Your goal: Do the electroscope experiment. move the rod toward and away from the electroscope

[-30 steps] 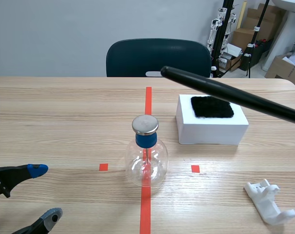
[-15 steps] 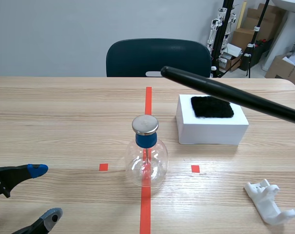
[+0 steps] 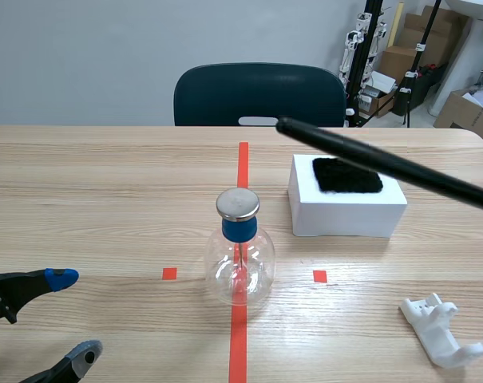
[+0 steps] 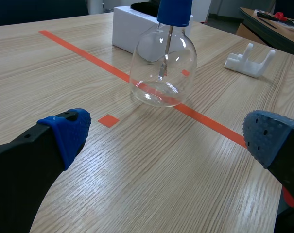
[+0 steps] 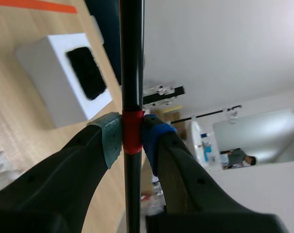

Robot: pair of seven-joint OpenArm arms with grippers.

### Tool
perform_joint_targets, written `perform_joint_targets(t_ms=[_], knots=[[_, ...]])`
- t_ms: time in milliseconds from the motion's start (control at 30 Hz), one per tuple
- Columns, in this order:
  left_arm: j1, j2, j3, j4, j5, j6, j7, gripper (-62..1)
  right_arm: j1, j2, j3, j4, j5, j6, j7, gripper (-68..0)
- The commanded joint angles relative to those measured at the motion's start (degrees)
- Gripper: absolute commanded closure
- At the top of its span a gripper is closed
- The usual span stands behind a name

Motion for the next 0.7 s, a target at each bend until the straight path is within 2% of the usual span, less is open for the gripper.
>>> perform_joint_targets(t_ms=[0, 100, 667], knots=[[-0.33, 0.11, -0.37, 0.35, -0.57, -0.11, -0.74, -62.3, 0.68, 0.44, 0.28, 0.96, 0.39, 0.13, -0.13, 0.0], [-0.33, 0.11, -0.37, 0.35, -0.57, -0.11, -0.74, -62.3, 0.68, 0.44, 0.28, 0.96, 0.39, 1.88, -0.22, 0.0], [-0.33, 0.11, -0.37, 0.35, -0.57, -0.11, -0.76, -62.3, 0.68, 0.44, 0.28, 0.96, 0.39, 1.81, 0.04, 0.0]])
